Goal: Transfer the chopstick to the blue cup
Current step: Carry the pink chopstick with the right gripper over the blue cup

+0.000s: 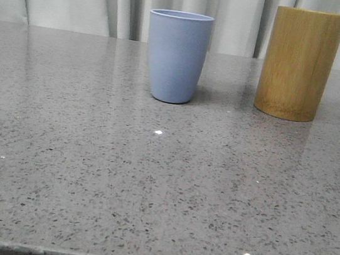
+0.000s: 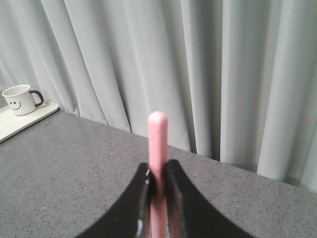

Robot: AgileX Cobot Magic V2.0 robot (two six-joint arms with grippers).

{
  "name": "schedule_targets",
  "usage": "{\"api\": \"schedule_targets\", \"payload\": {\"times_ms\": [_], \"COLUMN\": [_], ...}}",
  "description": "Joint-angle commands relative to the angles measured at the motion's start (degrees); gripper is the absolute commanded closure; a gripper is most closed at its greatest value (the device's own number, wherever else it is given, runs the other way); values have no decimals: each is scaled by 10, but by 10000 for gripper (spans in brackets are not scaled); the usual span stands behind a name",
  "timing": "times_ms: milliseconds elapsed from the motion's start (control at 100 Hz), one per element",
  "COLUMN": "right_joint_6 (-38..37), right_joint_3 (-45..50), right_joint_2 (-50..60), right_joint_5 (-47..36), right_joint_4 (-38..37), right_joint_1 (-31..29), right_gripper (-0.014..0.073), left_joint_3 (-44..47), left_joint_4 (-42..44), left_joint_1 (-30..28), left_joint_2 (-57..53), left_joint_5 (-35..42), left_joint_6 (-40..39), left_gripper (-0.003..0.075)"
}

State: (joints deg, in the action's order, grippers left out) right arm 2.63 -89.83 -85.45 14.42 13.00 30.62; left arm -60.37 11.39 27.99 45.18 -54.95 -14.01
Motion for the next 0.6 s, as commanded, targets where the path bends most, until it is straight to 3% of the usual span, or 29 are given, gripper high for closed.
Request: {"api": "schedule_targets", "payload": {"times_ms": [0,510,590], "right_joint_6": [6,6,6], "right_joint_3": [-22,-22,-22], "right_joint_2": [5,-80,-85], "right_joint_5": [-57,-39,-33], "right_joint_4": [3,3,3], "right_joint_1": [5,7,7], "right_gripper": [662,660,617], "left_joint_3": [-14,-14,-14], "left_joint_4": [5,5,5], "left_joint_1": [3,3,3], "left_joint_2": [-2,-2,-2], "left_joint_5": [33,33,33], "left_joint_6": [-8,-8,-8], "left_gripper": [439,439,439]}}
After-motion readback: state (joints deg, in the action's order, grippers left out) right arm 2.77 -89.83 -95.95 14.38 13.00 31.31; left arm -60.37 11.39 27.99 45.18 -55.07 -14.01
